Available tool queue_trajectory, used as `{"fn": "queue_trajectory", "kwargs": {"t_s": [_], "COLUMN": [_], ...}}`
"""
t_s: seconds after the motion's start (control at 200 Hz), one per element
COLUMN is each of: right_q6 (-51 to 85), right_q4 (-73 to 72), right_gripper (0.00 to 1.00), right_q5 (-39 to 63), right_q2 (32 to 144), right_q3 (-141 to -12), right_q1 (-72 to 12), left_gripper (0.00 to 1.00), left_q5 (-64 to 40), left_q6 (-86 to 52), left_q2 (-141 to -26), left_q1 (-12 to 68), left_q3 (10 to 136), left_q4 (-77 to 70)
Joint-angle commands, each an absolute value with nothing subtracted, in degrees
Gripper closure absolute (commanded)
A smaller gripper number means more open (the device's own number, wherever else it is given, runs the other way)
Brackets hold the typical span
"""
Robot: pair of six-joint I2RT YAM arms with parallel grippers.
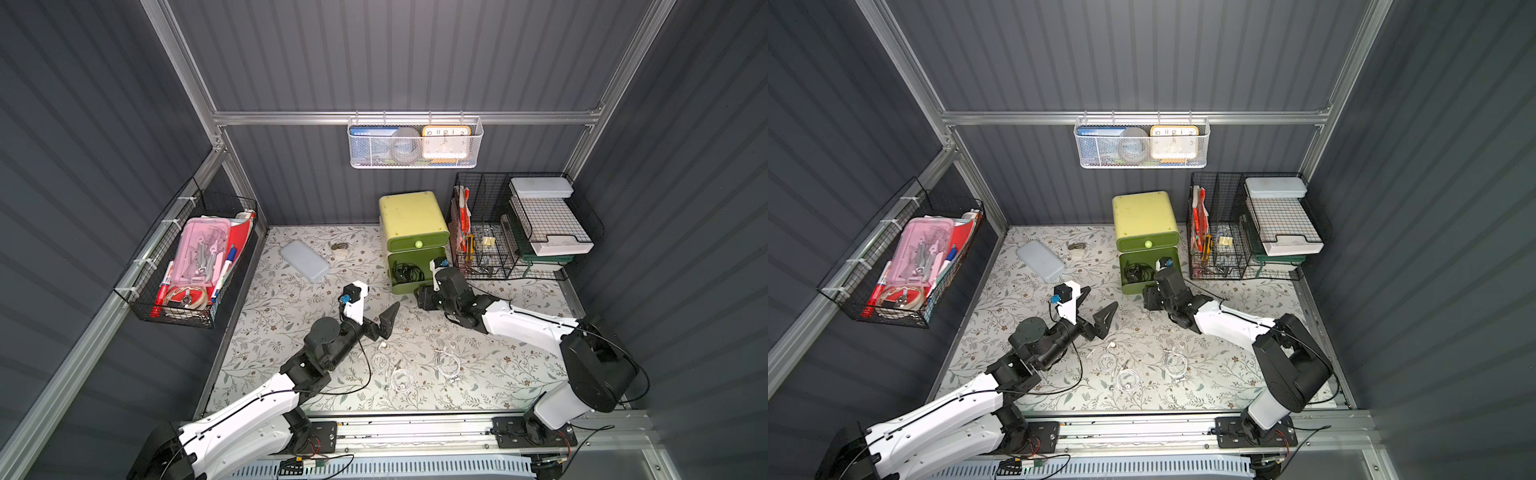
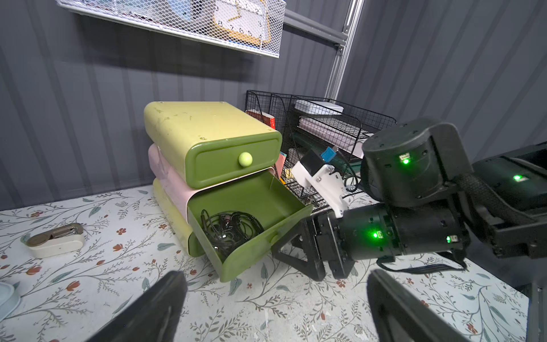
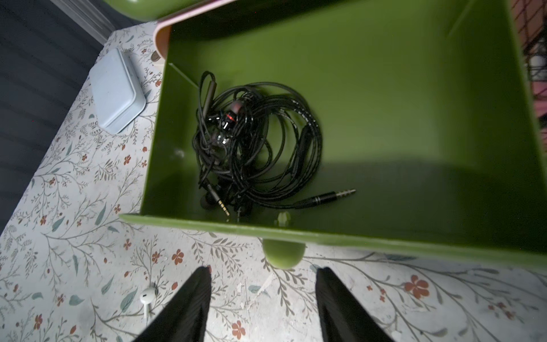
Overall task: Place the wired earphones into the drawer by color
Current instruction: Close the drawer in the storage box.
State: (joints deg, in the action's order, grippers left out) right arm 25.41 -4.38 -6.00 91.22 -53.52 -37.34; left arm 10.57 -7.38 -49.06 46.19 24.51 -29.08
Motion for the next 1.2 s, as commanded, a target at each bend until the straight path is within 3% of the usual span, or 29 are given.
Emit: {"fn": "queue_trajectory", "kwargs": {"t_s": [0.0, 0.64, 1.196], "right_q6": [23.9, 22.3, 21.9], "right_q4": [-2.4, -3.1, -7.6], "right_gripper": [0.42, 0.55, 0.53], "right_q5": [-9.4, -11.5, -15.0], "right_q2": [92.1, 95.6, 97.1], "right_q3": [-55.3, -57.7, -59.2], "right_q1": [-37.5, -37.6, -37.4], "left_gripper": [0.01, 0.01, 0.01], "left_q5": [11.8, 13.6, 13.5], "left_q6": [-6.5, -6.6, -6.6], "left_q2": [-47.9, -47.4, -48.2], "left_q1": [46.4, 46.4, 46.4], "left_q3": [23.9, 24.1, 24.2], "left_q4": [-29.4, -28.7, -29.0]}}
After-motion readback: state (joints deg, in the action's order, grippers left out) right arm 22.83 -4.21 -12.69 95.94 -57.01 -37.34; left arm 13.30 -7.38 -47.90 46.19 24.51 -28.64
